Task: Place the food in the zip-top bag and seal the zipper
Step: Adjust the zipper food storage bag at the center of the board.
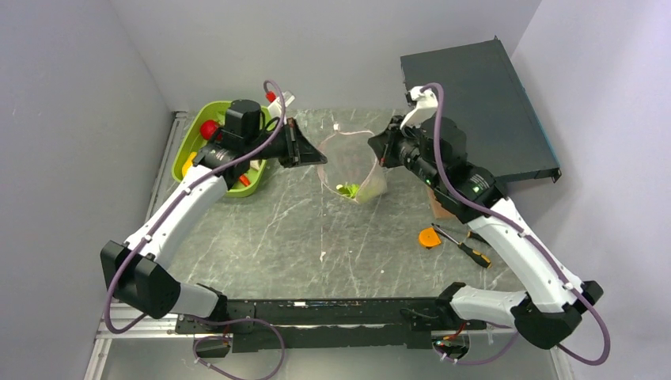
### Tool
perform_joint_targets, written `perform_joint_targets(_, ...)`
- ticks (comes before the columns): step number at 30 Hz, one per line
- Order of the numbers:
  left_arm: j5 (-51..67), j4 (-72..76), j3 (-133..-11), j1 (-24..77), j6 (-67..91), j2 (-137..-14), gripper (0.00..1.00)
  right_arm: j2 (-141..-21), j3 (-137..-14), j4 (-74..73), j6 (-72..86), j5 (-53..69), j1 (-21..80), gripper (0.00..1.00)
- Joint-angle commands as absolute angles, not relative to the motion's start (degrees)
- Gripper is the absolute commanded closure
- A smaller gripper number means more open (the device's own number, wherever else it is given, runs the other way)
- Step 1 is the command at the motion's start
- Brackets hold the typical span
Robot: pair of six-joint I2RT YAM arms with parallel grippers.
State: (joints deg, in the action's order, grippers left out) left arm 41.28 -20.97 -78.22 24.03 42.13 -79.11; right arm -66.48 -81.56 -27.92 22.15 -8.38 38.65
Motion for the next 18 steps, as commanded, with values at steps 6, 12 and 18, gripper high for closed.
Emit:
perform_joint_targets(6, 41.8, -16.1, -73.3, 26.6, 42.2, -81.1, 0.99, -65.0, -75.2, -22.9, 26.7, -1.0, 38.8, 1.0)
perform_joint_targets(12, 29.8, -27.8, -68.8, 26.5, 31.6, -73.8, 0.68, -71.1, -70.3, -13.9, 33.9, 1.3, 39.6, 1.0)
perform_joint_targets(18, 25.5, -29.8, -57.6, 26.6, 30.4, -61.7, 0.46, -72.7, -70.3, -11.1, 36.5, 1.2, 39.6, 1.0)
